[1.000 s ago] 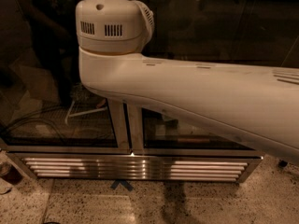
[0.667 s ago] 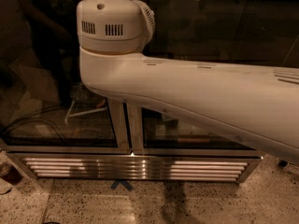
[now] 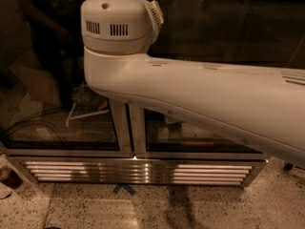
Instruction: Place 7up can into top drawer
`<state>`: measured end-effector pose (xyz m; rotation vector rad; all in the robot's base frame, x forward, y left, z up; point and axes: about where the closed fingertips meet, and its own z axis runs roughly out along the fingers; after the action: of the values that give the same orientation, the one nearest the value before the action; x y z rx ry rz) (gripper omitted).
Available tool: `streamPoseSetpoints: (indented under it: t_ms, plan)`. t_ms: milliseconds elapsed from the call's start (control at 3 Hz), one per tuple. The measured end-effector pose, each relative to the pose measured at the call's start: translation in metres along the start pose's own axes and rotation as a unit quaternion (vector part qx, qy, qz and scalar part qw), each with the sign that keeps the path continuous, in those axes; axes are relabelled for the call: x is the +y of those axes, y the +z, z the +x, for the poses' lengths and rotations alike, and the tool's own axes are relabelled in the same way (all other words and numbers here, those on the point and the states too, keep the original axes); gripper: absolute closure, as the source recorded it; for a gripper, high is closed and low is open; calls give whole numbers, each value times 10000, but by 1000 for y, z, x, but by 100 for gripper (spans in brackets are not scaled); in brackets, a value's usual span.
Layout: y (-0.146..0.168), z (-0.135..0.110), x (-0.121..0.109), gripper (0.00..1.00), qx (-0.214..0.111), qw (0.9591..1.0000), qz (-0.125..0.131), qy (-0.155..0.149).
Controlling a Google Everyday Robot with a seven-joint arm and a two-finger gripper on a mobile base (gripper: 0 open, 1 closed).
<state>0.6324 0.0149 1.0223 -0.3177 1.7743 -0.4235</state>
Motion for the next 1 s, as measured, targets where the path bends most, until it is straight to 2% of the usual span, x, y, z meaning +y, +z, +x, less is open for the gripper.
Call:
streamPoseSetpoints:
  t_ms: [333, 667, 1000]
  plan:
    - [0, 0, 0, 32, 0, 10000, 0, 0]
    - [-1, 0, 0, 30, -3, 10000, -3, -9]
    - [-2, -1, 1, 20, -11, 10000, -18, -18]
